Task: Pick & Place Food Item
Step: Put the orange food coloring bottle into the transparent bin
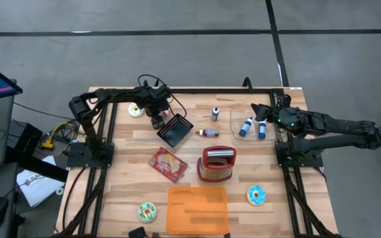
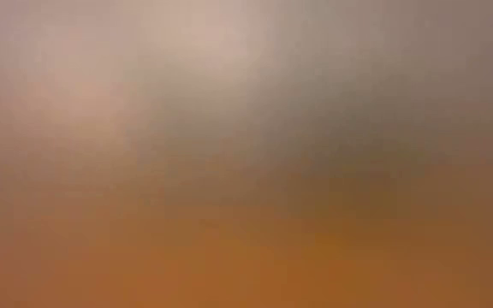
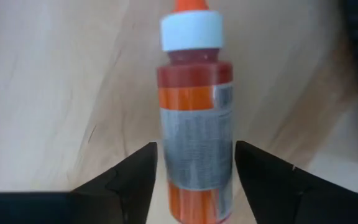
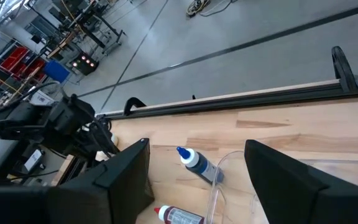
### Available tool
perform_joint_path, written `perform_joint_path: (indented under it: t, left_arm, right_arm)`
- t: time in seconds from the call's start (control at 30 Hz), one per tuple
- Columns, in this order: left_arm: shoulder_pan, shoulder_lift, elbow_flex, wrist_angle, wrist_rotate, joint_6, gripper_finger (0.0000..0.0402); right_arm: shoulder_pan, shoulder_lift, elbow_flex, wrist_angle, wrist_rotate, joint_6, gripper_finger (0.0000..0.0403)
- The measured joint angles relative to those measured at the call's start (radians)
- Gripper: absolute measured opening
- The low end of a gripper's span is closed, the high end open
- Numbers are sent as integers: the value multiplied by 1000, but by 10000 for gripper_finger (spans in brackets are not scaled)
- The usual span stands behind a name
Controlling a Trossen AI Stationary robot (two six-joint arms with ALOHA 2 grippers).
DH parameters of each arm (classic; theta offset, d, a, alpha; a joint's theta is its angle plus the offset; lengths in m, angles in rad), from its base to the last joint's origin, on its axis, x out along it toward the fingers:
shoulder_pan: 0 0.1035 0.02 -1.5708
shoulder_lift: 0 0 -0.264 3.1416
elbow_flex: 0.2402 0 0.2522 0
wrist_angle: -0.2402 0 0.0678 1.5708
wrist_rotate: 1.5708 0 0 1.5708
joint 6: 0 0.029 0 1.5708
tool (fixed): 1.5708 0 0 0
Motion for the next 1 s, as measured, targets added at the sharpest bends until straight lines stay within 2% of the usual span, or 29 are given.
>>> perform_joint_path:
  t: [0.3,0.47,0.6,0.7,0.83,1.0]
  left_arm:
    - [16,-12,-2,1,-1,9,131]
    - [35,-101,-2,6,22,5,121]
    - [35,-240,-2,-3,104,-22,126]
    - [19,-363,-2,16,237,-98,124]
    - [-29,-503,-2,141,363,-297,122]
    - [-142,-600,-2,383,421,-547,122]
  right_arm:
    - [33,0,0,3,0,15,255]
    - [53,0,0,32,4,9,255]
    - [80,0,0,192,4,-76,255]
    - [93,4,0,347,4,-163,255]
    - [86,39,0,486,-26,-233,255]
    - [57,136,32,569,-126,-277,255]
